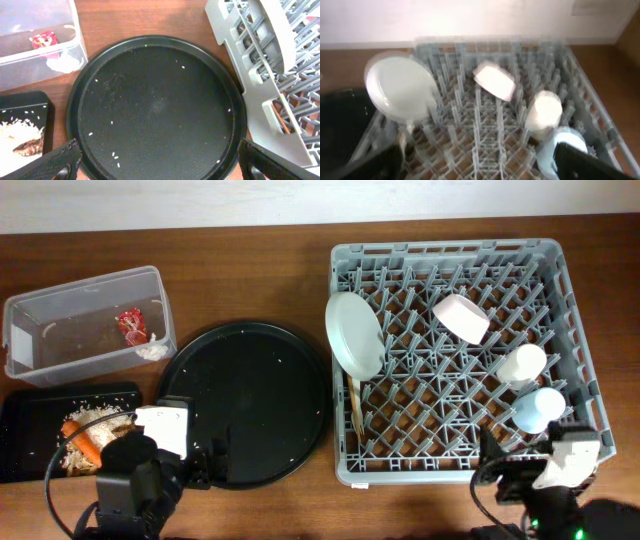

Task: Sort waste into correct bins and load items into the dishwasher rack

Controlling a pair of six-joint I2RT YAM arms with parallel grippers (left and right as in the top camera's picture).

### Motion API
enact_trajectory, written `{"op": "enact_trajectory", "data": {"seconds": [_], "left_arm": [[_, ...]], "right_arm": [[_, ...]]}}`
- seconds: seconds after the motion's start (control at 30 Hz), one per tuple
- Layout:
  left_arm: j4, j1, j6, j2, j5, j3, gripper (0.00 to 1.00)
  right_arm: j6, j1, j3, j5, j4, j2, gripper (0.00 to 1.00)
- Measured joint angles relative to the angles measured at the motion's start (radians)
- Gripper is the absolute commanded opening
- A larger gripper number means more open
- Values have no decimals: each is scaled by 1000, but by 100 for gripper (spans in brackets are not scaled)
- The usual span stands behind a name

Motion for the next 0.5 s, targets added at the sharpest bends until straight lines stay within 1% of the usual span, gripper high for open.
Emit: {"op": "enact_trajectory", "data": {"seconds": [0.07, 0.1, 0.13, 0.17, 0.3, 0.47, 0.5], "left_arm": [[-1, 0, 0, 0, 0, -1, 99], [-1, 0, 0, 0, 0, -2, 99], [-1, 0, 0, 0, 0, -2, 99], [-1, 0, 0, 0, 0, -3, 99], [-1, 0, 0, 0, 0, -3, 99], [0, 0, 0, 0, -1, -3, 99], [0, 0, 0, 0, -1, -3, 99]], "right_arm": [[1, 14, -137, 1, 142, -111, 98], [1, 22, -256, 1, 240, -194, 99], [1, 23, -301, -2, 294, -214, 99], [1, 24, -341, -2, 340, -223, 99], [2, 27, -562, -7, 638, -227, 99], [0, 28, -779, -24, 1001, -227, 99], [-1, 28, -801, -28, 1011, -228, 99]]}}
